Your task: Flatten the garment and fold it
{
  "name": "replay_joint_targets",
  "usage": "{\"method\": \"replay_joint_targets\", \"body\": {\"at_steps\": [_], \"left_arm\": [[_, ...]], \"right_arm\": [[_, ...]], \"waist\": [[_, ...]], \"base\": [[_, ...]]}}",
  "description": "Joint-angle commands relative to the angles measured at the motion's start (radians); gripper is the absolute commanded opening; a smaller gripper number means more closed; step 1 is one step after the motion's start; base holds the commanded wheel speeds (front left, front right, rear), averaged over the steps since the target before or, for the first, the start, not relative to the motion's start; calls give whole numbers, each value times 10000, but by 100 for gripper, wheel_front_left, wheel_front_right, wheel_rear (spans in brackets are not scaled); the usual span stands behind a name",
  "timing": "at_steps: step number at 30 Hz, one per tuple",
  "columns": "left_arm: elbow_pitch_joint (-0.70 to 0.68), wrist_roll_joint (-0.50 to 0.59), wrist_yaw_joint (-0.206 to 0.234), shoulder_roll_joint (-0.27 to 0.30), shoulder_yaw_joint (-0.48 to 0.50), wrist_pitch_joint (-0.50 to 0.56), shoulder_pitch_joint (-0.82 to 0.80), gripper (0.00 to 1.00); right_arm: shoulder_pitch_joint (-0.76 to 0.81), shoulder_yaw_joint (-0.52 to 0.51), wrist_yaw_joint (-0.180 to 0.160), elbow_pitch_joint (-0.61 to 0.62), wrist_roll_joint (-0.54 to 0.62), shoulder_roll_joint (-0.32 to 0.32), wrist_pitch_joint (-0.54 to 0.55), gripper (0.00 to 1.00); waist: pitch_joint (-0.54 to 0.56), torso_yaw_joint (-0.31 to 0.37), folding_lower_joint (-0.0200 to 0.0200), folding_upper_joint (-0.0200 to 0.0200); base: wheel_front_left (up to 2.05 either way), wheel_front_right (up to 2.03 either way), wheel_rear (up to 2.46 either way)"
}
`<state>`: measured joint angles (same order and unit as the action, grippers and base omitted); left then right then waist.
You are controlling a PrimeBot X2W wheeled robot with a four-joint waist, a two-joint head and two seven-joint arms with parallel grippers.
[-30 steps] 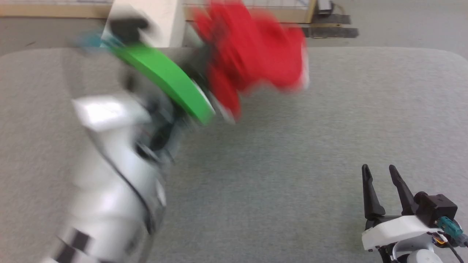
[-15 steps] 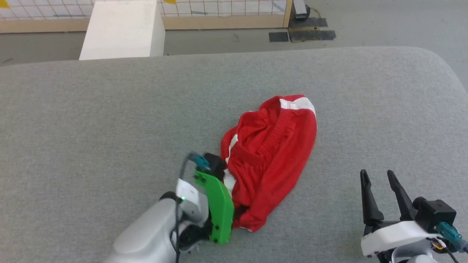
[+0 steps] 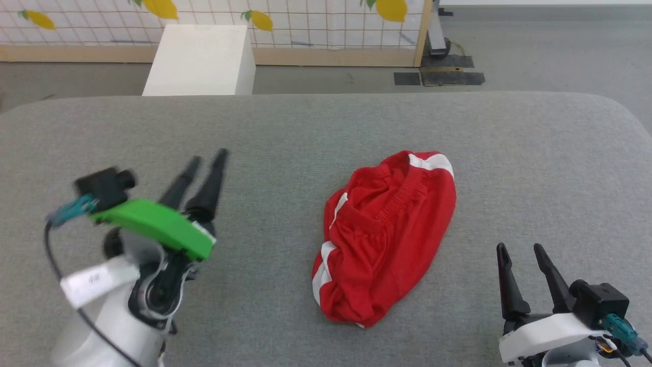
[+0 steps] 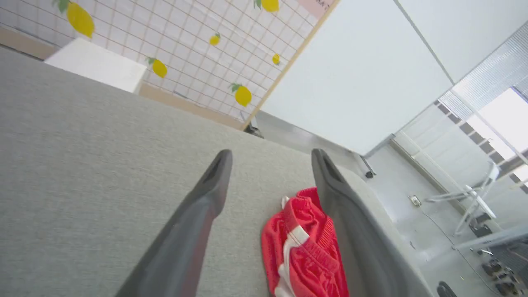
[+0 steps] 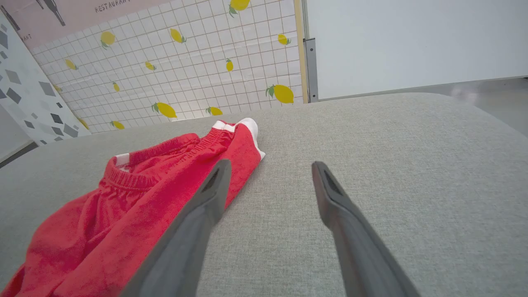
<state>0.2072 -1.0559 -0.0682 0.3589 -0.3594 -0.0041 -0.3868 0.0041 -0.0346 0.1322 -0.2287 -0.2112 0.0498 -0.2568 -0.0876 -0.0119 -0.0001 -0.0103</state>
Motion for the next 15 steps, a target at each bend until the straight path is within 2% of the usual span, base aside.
{"method": "replay_joint_targets", "body": {"at_steps": [1,3,5,7,10,15], "left_arm": [[24,542,78,69,102,-789,422,100],[150,1373,310,166,167,-1876,742,100],[259,2103,551,158,255,-2374,1042,100],[321,2874,744,95,345,-2533,1352,100],[-23,4033,1009,-291,878,-2568,1899,100],[-497,5198,1051,-1028,1690,-2573,2858,100]], "right_arm": [[-8,16,-15,-57,-25,4,-49,100],[-59,69,-15,-103,-50,4,-35,100],[-111,143,-15,-141,-95,4,95,100],[-184,246,-15,-161,-125,4,365,100],[-367,411,-15,-116,-300,4,893,100],[-1178,1106,-15,186,-171,4,2491,100]], "waist": [[14,-125,1,103],[20,-201,1,103],[17,-272,1,103],[2,-331,1,103],[-40,-424,1,103],[-208,-522,1,103]], "base": [[0,0,0],[0,0,0],[0,0,0],[0,0,0],[0,0,0],[0,0,0]]}}
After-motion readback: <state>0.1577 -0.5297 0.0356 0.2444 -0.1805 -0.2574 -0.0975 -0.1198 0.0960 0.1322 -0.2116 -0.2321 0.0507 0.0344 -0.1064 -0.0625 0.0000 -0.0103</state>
